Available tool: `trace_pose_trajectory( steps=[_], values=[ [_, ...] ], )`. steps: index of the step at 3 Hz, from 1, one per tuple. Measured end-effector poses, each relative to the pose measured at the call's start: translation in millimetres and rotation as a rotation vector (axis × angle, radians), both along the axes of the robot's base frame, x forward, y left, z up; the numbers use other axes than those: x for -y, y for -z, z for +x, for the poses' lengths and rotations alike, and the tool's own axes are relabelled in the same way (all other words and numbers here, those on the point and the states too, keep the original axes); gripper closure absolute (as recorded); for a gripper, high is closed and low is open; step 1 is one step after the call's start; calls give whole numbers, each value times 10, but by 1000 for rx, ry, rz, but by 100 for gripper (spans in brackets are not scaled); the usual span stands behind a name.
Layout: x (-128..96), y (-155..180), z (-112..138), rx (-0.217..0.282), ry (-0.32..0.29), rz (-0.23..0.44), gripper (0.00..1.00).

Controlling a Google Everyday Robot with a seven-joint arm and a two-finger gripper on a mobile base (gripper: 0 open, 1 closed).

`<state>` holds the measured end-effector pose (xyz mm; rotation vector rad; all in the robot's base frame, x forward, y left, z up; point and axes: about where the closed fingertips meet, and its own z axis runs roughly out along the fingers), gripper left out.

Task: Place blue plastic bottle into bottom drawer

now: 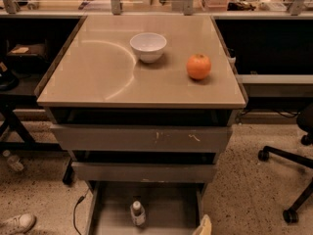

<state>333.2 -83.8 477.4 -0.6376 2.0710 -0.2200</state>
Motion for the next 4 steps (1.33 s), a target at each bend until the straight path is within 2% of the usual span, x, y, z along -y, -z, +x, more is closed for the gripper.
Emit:
trace_pose_trajectory(
  steps=[1, 2, 3, 4],
  values=[
    [-3, 0, 0, 0, -1, 0, 0],
    [512, 242, -48, -88, 90, -88, 0],
    [1456, 552, -698, -279, 267, -200, 0],
    [2563, 495, -1602, -436, 510, -333, 0]
  ],
)
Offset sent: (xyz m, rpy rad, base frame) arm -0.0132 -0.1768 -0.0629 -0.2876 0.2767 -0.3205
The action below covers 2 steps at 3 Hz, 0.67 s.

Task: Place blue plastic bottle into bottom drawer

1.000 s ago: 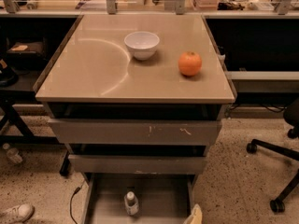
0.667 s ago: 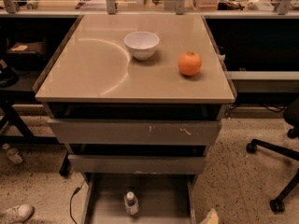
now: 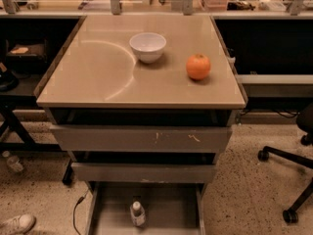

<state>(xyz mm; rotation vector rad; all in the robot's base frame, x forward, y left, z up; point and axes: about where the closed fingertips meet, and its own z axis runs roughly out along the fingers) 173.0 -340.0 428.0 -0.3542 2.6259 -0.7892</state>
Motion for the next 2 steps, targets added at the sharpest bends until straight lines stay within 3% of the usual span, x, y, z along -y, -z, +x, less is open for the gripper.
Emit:
trace_pose_trajectory(
  steps=[1, 2],
  values=[
    [645, -268, -1329, -142, 281, -76, 0],
    [844, -527, -1646, -159, 346, -143, 0]
  ],
)
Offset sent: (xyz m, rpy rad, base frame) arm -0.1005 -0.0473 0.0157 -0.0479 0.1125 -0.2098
